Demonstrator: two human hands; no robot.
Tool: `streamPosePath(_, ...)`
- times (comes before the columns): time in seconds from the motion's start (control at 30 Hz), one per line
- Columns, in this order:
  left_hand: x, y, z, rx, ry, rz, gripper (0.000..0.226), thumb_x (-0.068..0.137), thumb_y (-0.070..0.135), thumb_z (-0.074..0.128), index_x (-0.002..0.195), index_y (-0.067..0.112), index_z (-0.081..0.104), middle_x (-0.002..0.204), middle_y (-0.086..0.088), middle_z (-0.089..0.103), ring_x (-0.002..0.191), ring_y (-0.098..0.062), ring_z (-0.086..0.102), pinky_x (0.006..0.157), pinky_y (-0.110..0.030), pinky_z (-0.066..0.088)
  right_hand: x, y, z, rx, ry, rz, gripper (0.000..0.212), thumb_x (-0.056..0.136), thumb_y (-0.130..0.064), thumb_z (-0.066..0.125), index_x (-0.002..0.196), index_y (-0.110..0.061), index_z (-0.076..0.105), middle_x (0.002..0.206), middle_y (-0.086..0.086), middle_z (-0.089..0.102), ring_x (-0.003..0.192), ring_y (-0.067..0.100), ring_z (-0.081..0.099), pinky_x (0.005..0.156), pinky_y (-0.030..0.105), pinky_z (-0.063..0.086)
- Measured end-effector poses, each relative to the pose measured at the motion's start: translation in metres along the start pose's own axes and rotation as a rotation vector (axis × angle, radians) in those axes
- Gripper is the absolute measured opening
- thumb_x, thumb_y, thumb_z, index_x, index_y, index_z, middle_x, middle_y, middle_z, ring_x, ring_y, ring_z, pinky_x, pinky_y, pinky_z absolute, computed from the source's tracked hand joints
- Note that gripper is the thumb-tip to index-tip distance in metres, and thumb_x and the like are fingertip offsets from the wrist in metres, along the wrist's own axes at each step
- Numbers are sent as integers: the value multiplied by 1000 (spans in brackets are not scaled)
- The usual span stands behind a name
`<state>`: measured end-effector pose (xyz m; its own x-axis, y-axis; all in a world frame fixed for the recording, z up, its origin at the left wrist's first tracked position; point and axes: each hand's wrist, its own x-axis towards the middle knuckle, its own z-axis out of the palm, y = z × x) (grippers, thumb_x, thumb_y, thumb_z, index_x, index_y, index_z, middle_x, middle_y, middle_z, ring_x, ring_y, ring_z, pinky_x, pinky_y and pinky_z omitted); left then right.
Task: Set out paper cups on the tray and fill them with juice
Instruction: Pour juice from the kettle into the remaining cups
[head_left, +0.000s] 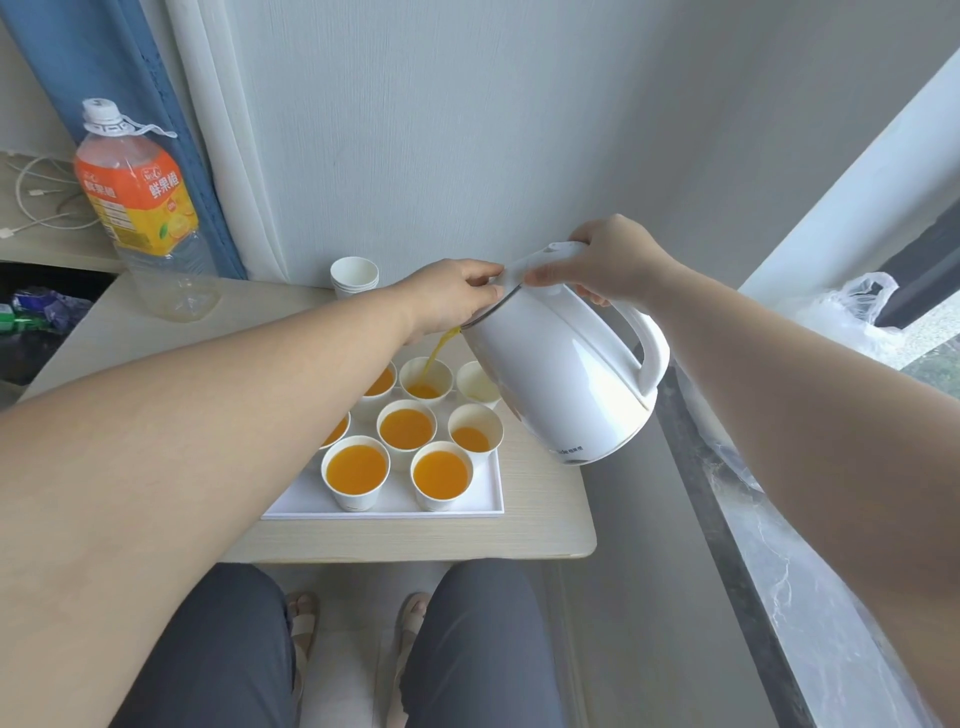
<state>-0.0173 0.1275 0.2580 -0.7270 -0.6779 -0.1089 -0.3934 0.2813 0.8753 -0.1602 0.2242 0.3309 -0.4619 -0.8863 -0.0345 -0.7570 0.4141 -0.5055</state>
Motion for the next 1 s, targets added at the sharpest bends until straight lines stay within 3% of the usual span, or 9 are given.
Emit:
streamPosePath(0.3,-3,2,0,-6,-4,6,43,96,27,53,139,22,48,138,1,53,126,-14,49,109,-33,38,0,-3,-3,-49,11,5,50,67,-47,81,53,-16,44,29,-9,41,40,14,40,43,23,33)
streamPosePath(0.67,-3,8,-3,-7,4,8,45,96,28,52,140,21,46,141,0,51,128,-15,47,110,-31,36,-2,-8,-9,-57,11,8,47,66,-46,81,56,-16,48,37,-7,44,39,14,41,41,22,34)
streamPosePath(0.8,-3,10,-4,1,1,11,45,97,29,52,141,22,45,142,0,50,129,-15,46,110,-31,36,-4,-10,-11,-73,13,17,46,67,-46,80,57,-16,47,32,-9,42,41,13,41,38,19,32)
streamPosePath(1.0,-3,11,-3,-1,0,10,45,97,28,51,141,22,46,141,0,50,128,-14,47,108,-28,37,-4,-12,-11,-88,15,14,47,68,-47,80,57,-16,46,38,-7,44,45,15,43,43,23,33)
